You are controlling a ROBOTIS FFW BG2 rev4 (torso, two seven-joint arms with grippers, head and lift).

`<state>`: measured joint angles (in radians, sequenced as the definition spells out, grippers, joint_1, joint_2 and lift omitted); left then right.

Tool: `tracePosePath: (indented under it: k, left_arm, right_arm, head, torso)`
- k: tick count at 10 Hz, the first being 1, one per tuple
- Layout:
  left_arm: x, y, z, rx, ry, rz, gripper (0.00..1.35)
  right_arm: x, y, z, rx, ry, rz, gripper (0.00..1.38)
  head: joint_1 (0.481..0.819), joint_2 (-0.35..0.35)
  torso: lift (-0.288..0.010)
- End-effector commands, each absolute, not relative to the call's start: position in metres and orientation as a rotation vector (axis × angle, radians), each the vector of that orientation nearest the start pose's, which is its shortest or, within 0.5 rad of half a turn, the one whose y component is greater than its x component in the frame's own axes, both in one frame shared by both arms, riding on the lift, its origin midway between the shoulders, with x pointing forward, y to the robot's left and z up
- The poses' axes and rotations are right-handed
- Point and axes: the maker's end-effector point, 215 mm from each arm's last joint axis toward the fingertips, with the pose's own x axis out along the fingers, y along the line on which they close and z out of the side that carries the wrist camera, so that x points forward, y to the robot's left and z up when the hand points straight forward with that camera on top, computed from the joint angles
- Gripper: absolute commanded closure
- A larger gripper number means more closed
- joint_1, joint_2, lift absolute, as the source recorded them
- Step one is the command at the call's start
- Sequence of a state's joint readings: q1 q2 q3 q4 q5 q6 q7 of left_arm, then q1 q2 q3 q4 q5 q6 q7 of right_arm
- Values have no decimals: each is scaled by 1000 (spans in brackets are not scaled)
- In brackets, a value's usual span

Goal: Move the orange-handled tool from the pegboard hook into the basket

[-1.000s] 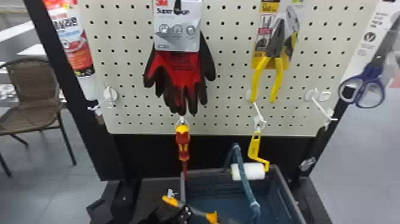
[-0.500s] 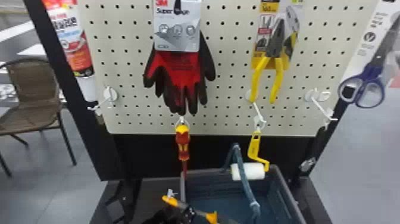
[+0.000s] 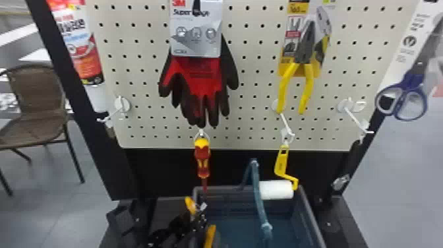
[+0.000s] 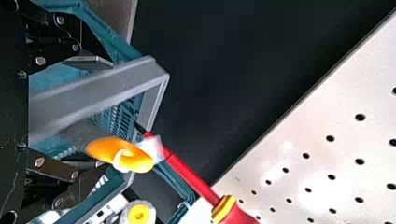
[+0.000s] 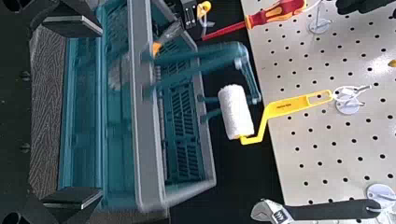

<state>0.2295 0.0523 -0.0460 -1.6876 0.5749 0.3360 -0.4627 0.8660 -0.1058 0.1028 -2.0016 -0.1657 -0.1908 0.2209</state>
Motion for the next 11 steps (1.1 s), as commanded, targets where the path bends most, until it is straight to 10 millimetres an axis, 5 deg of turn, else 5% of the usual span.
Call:
tracePosePath:
  k: [1,5,6,9,11]
  left_arm:
    - [470,89,-432,-620,319,-549,627]
    - [465,87,-423,-631,286,-558,687]
    - [461,92,-412,-625,253,-555,553]
    - [452,139,-407,-492,239,-491,176]
    - [409,198,-407,-345,264,-387,107]
  right_arm:
    - [291,-142,-437,181,245,314,99]
    - [290,-142,-439,186,254,316,99]
    - [290,-141,-438,178,251,319,99]
    - [294,-140,-430,157,233,325,99]
    - [300,-150,-421,97,212,321,99]
  head:
    - [549,0]
    - [549,0]
    - [549,0]
    - [549,0]
    - [549,0]
  torso:
    - [-100]
    - [-100]
    - [-100]
    - [-100]
    - [-100]
